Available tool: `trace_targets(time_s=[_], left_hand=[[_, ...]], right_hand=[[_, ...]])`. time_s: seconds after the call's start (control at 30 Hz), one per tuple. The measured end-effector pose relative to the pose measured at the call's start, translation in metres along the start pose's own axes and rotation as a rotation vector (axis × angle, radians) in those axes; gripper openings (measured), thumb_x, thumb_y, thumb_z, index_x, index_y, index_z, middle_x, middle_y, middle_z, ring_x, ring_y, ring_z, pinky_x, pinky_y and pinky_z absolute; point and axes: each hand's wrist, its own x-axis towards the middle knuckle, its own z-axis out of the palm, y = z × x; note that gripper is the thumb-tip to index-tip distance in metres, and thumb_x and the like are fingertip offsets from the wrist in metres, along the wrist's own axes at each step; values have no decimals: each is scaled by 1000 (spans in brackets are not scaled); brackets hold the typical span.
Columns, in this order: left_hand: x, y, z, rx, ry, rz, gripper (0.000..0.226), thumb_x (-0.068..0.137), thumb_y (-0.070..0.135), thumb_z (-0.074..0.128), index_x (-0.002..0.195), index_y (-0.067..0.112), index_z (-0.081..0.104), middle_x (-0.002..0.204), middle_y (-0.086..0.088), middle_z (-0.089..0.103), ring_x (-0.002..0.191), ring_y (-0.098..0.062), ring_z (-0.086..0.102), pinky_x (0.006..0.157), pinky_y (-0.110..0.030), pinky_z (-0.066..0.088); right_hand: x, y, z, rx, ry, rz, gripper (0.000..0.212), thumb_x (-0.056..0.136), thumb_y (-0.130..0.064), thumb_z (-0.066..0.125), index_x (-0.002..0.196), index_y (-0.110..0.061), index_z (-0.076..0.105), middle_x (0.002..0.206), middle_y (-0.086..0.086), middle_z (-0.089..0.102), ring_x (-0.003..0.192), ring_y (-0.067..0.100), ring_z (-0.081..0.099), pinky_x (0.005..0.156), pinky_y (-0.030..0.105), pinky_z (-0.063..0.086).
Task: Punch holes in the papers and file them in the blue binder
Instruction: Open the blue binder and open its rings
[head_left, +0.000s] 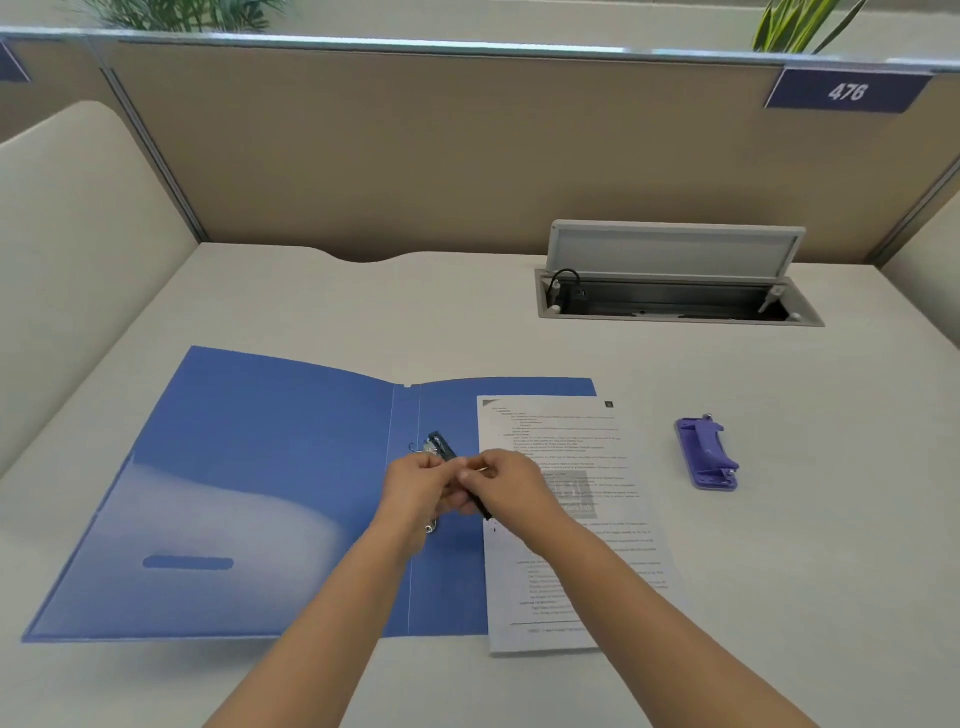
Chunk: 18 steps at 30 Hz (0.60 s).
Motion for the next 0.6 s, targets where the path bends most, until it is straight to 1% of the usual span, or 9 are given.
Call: trace_targets(time_s=[0.1,0.17,0.2,0.27,0.33,0.37,0.43,0.5,0.6], left_hand=[[-3,0,12,65,-42,41,20,88,16,63,73,3,62,69,-10,64,57,-15,61,51,-17,54],[-7,-2,18,148,-38,70,21,91,18,59,78,2,62,68,-7,59,58,-15,55,52,-19,53],[-8,-5,20,200,-24,88,20,91,18,57,80,2,62,69,-6,58,59,-15,54,54,-20,52],[-9,-12,20,320,7,113,17,91,14,54,82,4,63,71,-5,60,63,-16,55,62,-29,54],[-10,-22,18,414,32,114,17,90,10,52,77,12,64,73,-5,63,66,-18,56,72,-38,56],[-11,-26,18,445,46,111,21,90,9,50,74,16,62,74,-4,63,67,-18,55,75,-40,56],[-14,-34,19,509,74,116,23,91,8,48,74,19,59,74,0,60,66,-15,53,67,-34,53],[-17,-38,23,575,77,120,16,92,9,47,86,17,60,80,2,60,70,-13,53,60,-23,45],[-21,-43,27,604,91,113,23,92,7,47,109,10,61,104,-4,62,86,-16,53,58,-20,39]], right_hand=[[-8,15,-22,92,37,42,15,88,-6,58,101,-8,65,83,9,70,65,16,66,61,21,51],[-16,32,-46,192,200,73,13,87,-3,55,91,-13,64,75,3,68,62,13,62,61,23,49],[-18,45,-61,223,317,89,13,87,-3,54,89,-12,64,74,3,67,64,14,60,64,27,50],[-23,76,-95,151,558,159,15,87,-6,53,96,-8,65,79,5,66,76,22,61,75,37,50],[-30,110,-123,-2,702,286,22,88,-9,51,105,-3,65,91,12,65,88,31,59,75,33,43],[-34,125,-132,-69,721,358,25,90,-11,49,107,-3,65,97,15,66,93,33,59,75,31,42],[-38,148,-142,-159,711,471,30,90,-14,45,110,-6,65,107,18,66,99,38,59,79,35,46],[-39,158,-145,-207,714,531,31,89,-16,44,111,-10,65,111,18,65,102,39,59,84,39,48],[-38,158,-145,-233,716,530,29,90,-17,45,112,-10,62,114,17,64,104,38,57,88,40,47]])
